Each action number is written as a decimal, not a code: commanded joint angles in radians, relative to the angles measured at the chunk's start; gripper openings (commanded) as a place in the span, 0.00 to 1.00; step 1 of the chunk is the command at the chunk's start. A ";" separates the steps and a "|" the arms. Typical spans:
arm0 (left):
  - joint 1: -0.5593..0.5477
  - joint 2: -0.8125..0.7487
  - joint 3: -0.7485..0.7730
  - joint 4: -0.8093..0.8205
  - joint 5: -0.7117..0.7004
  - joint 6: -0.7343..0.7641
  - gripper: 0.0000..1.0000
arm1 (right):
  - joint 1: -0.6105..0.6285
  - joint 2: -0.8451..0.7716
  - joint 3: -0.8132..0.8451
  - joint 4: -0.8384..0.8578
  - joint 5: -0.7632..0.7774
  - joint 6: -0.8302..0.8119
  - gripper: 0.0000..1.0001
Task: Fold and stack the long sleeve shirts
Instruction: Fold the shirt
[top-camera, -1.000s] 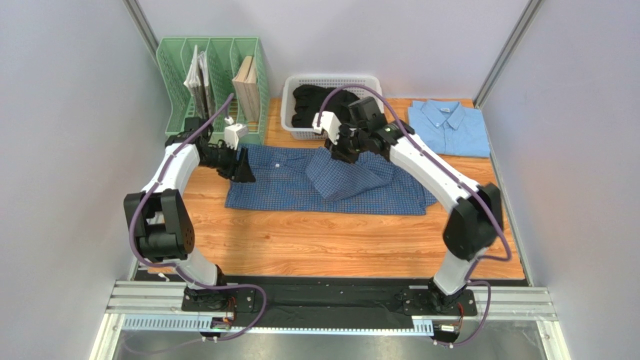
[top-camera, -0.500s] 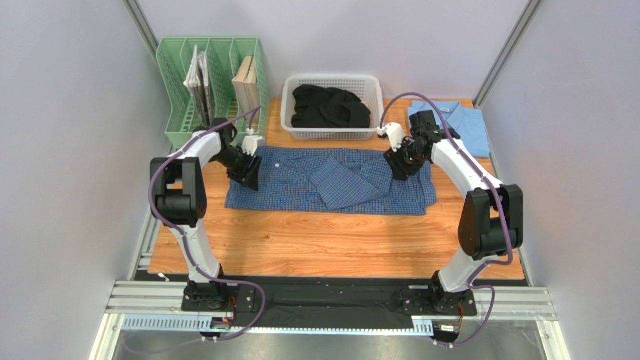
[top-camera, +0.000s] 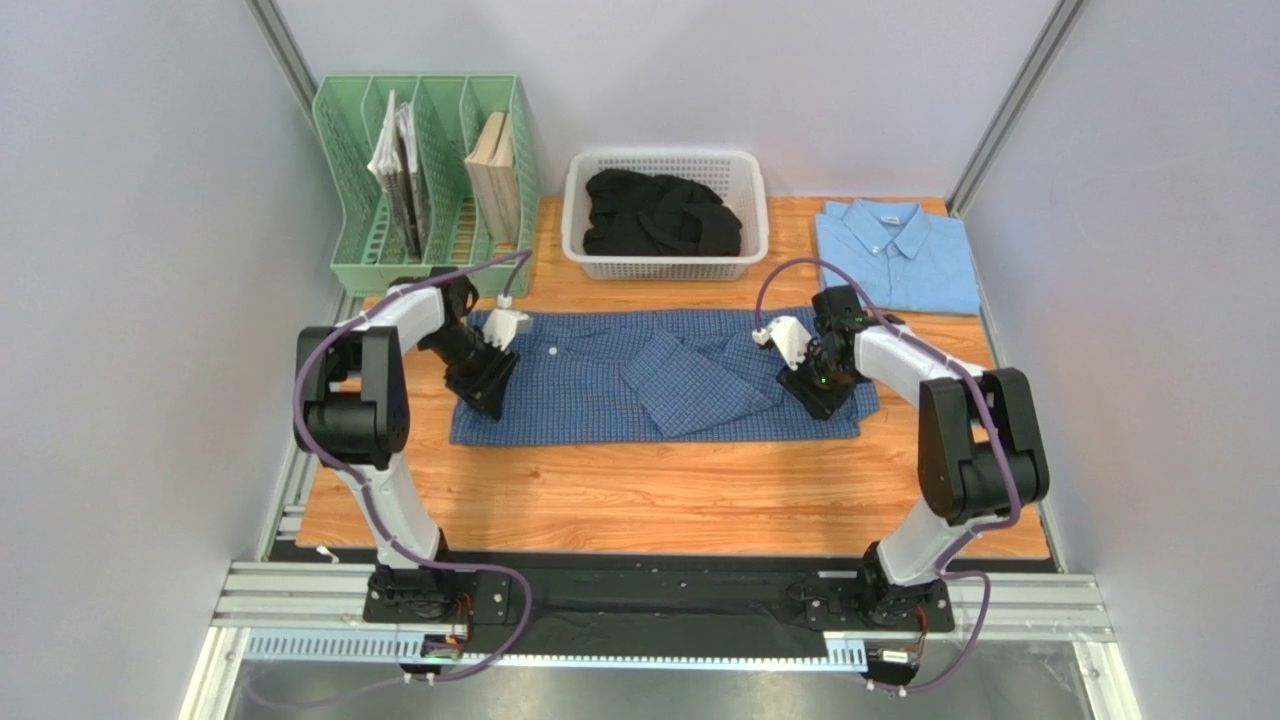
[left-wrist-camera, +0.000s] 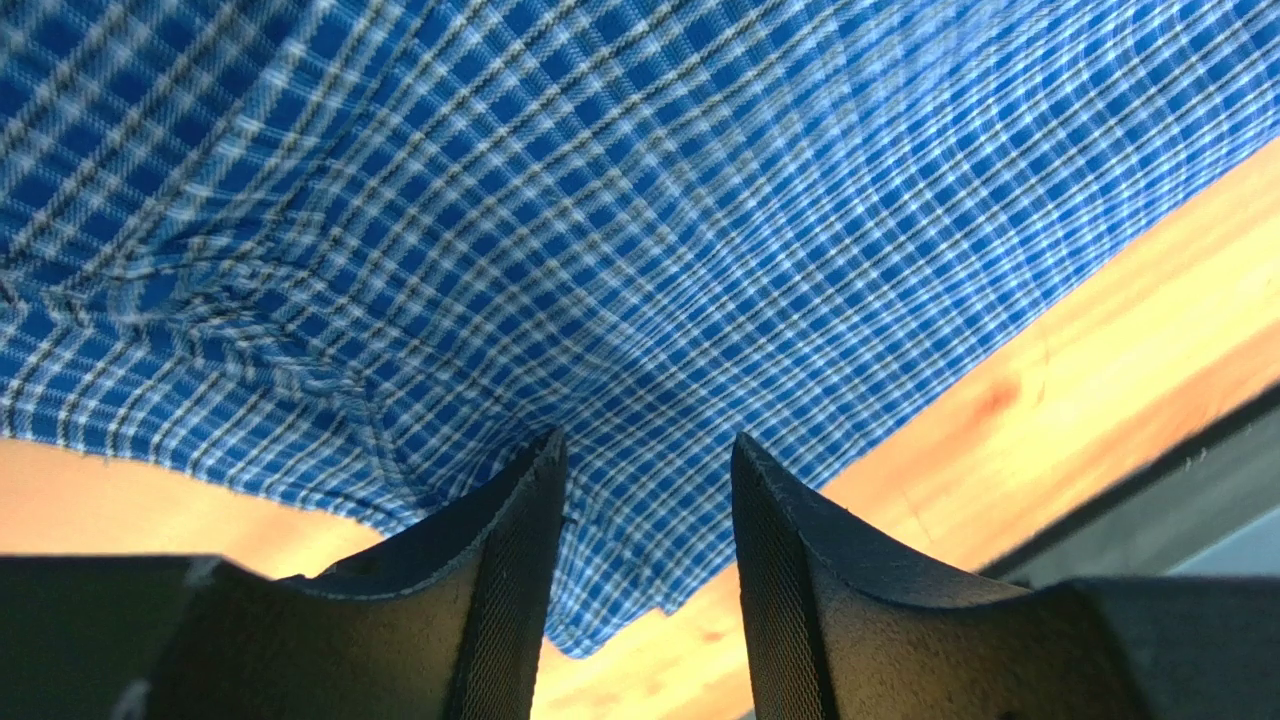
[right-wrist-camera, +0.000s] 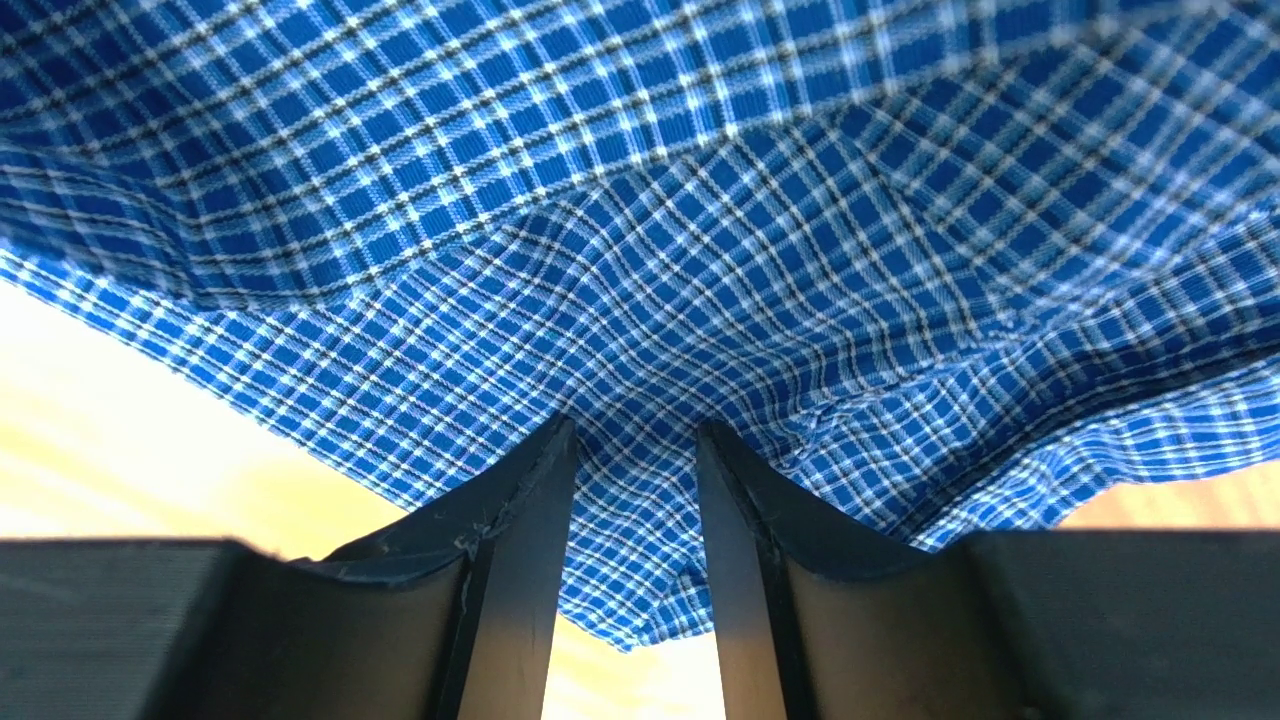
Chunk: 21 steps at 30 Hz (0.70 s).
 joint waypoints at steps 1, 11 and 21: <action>0.005 -0.081 -0.131 -0.040 -0.090 0.071 0.52 | -0.013 -0.094 -0.121 -0.075 0.073 -0.094 0.43; -0.027 -0.314 -0.003 -0.247 0.253 0.257 0.63 | -0.035 -0.322 0.017 -0.338 -0.184 -0.078 0.54; -0.293 0.015 0.581 -0.203 0.552 0.441 0.99 | -0.028 -0.310 0.215 -0.342 -0.484 0.102 0.90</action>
